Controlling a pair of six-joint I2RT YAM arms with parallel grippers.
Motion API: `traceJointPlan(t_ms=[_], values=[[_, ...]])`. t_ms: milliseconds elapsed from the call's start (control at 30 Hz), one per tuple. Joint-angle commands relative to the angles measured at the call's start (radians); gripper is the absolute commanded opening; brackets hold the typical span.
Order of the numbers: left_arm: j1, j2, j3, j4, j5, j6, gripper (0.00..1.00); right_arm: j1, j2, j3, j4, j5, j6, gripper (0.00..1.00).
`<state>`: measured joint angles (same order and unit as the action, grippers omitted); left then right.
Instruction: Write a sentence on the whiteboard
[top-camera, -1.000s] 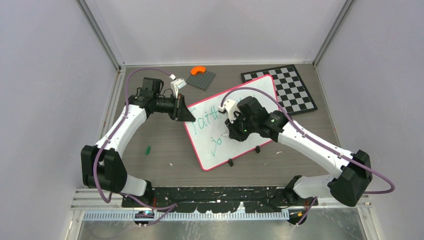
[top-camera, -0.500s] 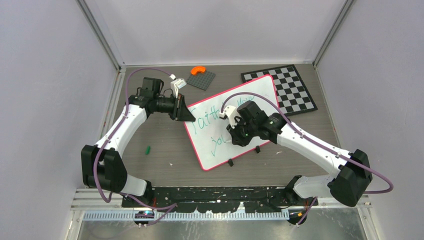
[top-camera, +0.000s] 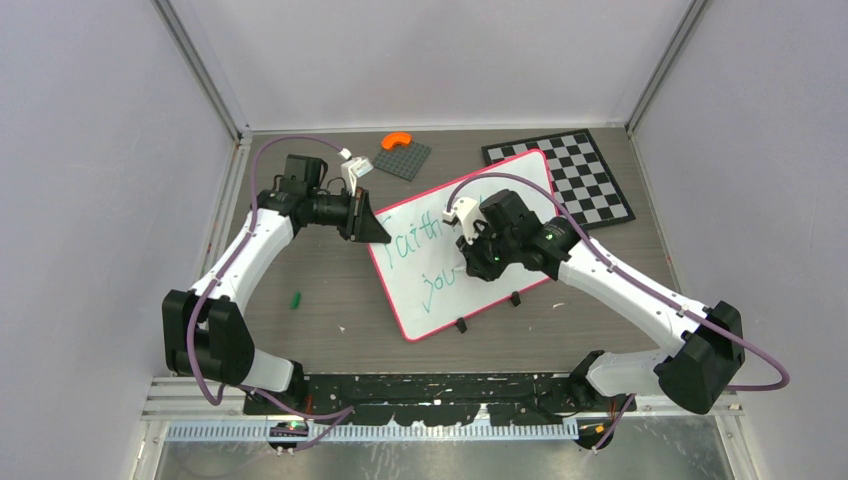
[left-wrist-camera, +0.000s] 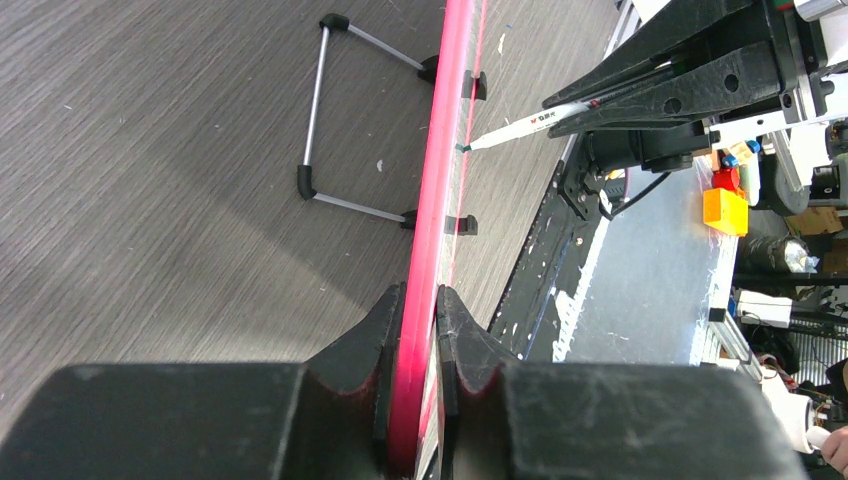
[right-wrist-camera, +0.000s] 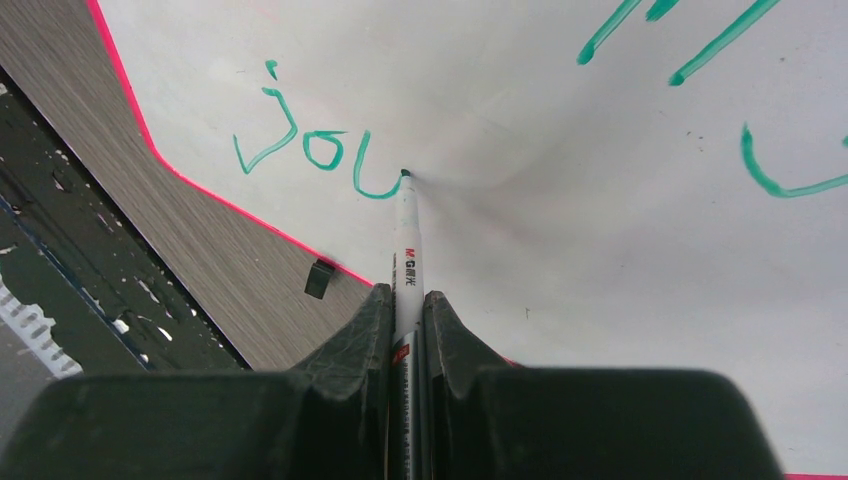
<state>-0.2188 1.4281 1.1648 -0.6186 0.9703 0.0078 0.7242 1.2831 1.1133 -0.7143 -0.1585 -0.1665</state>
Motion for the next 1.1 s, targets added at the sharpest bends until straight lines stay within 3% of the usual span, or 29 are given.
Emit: traceJointPlan(t_ms=[0,467,767,1067], values=[[-0.004,0.021,0.006,-0.009,-0.123,0.046,0.0,-0.004,-0.001,0.032,0.047,0.031,-0.011,0.0],[-0.004,0.028,0.009,-0.012,-0.122,0.049,0.0,-0.005,-0.025,-0.059,0.016,0.0,-0.016,0.0],[-0.004,0.033,0.016,-0.014,-0.112,0.047,0.0,-0.015,-0.061,0.004,-0.057,-0.022,-0.033,0.0],[-0.004,0.031,0.018,-0.015,-0.111,0.045,0.0,-0.029,-0.048,0.027,-0.018,0.003,-0.027,0.0]])
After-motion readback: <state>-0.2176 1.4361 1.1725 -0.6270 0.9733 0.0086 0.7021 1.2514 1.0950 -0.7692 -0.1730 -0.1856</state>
